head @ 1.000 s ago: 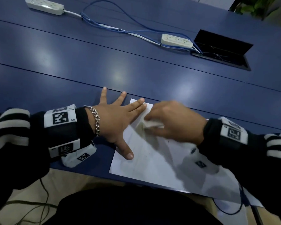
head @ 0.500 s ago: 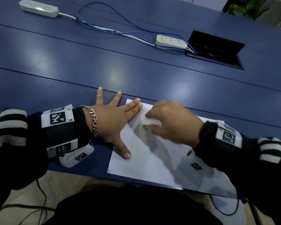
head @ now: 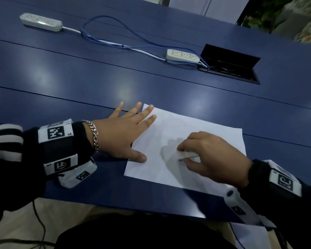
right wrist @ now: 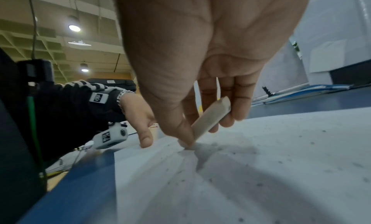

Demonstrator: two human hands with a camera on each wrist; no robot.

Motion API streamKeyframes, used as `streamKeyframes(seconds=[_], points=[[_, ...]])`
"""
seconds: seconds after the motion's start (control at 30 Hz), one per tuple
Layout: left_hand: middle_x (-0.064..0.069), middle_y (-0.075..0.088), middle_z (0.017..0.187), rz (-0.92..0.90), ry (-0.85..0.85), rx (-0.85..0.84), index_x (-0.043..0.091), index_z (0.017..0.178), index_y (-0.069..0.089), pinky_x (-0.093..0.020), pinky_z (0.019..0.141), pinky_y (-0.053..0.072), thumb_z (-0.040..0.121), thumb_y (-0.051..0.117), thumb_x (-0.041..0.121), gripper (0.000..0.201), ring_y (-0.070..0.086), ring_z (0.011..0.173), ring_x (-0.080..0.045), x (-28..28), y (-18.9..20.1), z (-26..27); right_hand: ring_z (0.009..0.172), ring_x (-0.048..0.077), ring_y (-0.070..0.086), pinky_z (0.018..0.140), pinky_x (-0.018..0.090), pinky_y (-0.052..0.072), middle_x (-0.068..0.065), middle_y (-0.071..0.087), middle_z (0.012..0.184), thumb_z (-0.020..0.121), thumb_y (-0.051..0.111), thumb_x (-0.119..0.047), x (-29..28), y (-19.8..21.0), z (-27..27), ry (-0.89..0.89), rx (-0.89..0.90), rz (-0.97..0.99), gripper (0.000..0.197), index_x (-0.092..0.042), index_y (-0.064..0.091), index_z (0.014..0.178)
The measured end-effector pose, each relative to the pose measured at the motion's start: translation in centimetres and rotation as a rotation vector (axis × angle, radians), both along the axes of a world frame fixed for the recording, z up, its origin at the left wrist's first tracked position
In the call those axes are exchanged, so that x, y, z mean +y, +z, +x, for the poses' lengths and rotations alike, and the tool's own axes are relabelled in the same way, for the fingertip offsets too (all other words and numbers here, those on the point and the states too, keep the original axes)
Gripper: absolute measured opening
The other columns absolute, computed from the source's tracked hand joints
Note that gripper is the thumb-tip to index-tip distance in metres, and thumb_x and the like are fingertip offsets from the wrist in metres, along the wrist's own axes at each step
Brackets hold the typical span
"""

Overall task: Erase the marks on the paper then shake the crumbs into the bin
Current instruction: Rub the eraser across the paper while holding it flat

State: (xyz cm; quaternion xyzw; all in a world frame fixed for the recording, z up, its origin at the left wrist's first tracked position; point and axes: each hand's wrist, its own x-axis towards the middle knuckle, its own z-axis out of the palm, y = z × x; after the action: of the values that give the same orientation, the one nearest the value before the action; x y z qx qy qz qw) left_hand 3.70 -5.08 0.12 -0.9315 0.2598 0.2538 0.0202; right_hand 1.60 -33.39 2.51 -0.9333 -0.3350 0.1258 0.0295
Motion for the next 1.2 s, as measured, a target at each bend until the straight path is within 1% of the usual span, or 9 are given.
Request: streamKeyframes(seconds=[0.07, 0.17, 0.3, 0.5, 0.67, 0.8, 0.87, 1.0, 1.2], points=[[0.006, -0.041, 0.165, -0.006, -0.041, 0.044, 0.029, 0.163, -0.024, -0.063, 0.125, -0.012, 0.085, 0.047, 0.088, 0.12, -0.033, 0.155, -0.021, -0.3, -0.4, -0.3, 0.096, 0.016, 0.058, 0.083, 0.038, 0.053, -0.01, 0.062, 0.102, 0.085, 0.059, -0.042, 0.1, 0.2, 0.5, -0.018, 0.015, -0.011, 0.03, -0.034, 0.065, 0.114], [0.012, -0.039, 0.166, 0.025, -0.041, 0.099, 0.036, 0.161, -0.027, -0.066, 0.124, -0.011, 0.079, 0.048, 0.093, 0.125, -0.03, 0.156, -0.018, -0.2, -0.6, -0.7, 0.095, 0.014, 0.06, 0.084, 0.036, 0.053, -0.012, 0.062, 0.102, 0.084, 0.062, -0.042, 1.1, 0.7, 1.1, 0.003, 0.036, -0.006, 0.03, -0.034, 0.067, 0.112], [0.012, -0.039, 0.165, 0.045, -0.036, 0.096, 0.034, 0.16, -0.028, -0.066, 0.124, -0.009, 0.068, 0.054, 0.098, 0.139, -0.029, 0.156, -0.018, -0.2, -0.3, -0.4, 0.096, 0.016, 0.062, 0.086, 0.037, 0.053, -0.009, 0.065, 0.103, 0.089, 0.061, -0.047, 3.5, 0.8, 2.4, 0.052, 0.035, 0.066, 0.031, -0.03, 0.069, 0.114], [0.012, -0.042, 0.164, 0.087, -0.04, 0.084, 0.028, 0.158, -0.035, -0.069, 0.122, -0.013, 0.061, 0.055, 0.101, 0.151, -0.031, 0.155, -0.018, -0.4, -0.4, -0.3, 0.095, 0.022, 0.061, 0.084, 0.041, 0.052, -0.003, 0.063, 0.096, 0.093, 0.055, -0.042, 5.0, -0.5, 3.5, 0.055, -0.034, 0.059, 0.026, -0.022, 0.068, 0.104], [0.013, -0.044, 0.162, 0.087, -0.029, 0.089, 0.03, 0.156, -0.036, -0.069, 0.12, -0.018, 0.059, 0.054, 0.102, 0.151, -0.033, 0.154, -0.018, -0.4, -0.7, -0.3, 0.092, 0.018, 0.058, 0.084, 0.033, 0.048, -0.005, 0.062, 0.095, 0.096, 0.055, -0.045, 5.0, -0.2, 1.1, 0.3, 0.101, 0.034, 0.025, -0.024, 0.069, 0.101], [0.013, -0.044, 0.162, 0.099, -0.027, 0.092, 0.03, 0.155, -0.038, -0.069, 0.121, -0.014, 0.058, 0.053, 0.103, 0.152, -0.031, 0.155, -0.018, -0.5, -0.6, -0.3, 0.092, 0.024, 0.063, 0.082, 0.04, 0.052, -0.002, 0.065, 0.095, 0.09, 0.062, -0.046, 5.4, -0.1, 4.6, 0.095, 0.007, 0.034, 0.028, -0.024, 0.071, 0.103], [0.012, -0.043, 0.163, 0.102, -0.025, 0.088, 0.028, 0.156, -0.037, -0.069, 0.121, -0.016, 0.058, 0.053, 0.103, 0.153, -0.031, 0.155, -0.018, -0.5, -0.4, -0.3, 0.092, 0.024, 0.063, 0.081, 0.038, 0.05, -0.002, 0.064, 0.093, 0.091, 0.06, -0.045, 5.2, -0.3, 4.1, 0.111, -0.03, 0.047, 0.027, -0.022, 0.07, 0.1], [0.01, -0.041, 0.165, 0.094, -0.017, 0.086, 0.023, 0.158, -0.034, -0.064, 0.123, -0.017, 0.059, 0.057, 0.1, 0.155, -0.031, 0.155, -0.017, -0.6, -0.2, -0.5, 0.091, 0.017, 0.059, 0.083, 0.033, 0.049, -0.006, 0.064, 0.093, 0.094, 0.057, -0.047, 5.0, 0.4, 1.1, 0.325, 0.13, 0.028, 0.027, -0.025, 0.07, 0.1], [0.006, -0.041, 0.165, 0.097, -0.019, 0.087, 0.019, 0.159, -0.033, -0.06, 0.126, -0.011, 0.06, 0.059, 0.099, 0.157, -0.03, 0.156, -0.018, -0.9, -0.1, -0.5, 0.091, 0.025, 0.065, 0.081, 0.042, 0.054, 0.0, 0.069, 0.097, 0.087, 0.06, -0.048, 5.1, -0.2, 5.5, 0.1, -0.033, 0.057, 0.034, -0.022, 0.072, 0.106]])
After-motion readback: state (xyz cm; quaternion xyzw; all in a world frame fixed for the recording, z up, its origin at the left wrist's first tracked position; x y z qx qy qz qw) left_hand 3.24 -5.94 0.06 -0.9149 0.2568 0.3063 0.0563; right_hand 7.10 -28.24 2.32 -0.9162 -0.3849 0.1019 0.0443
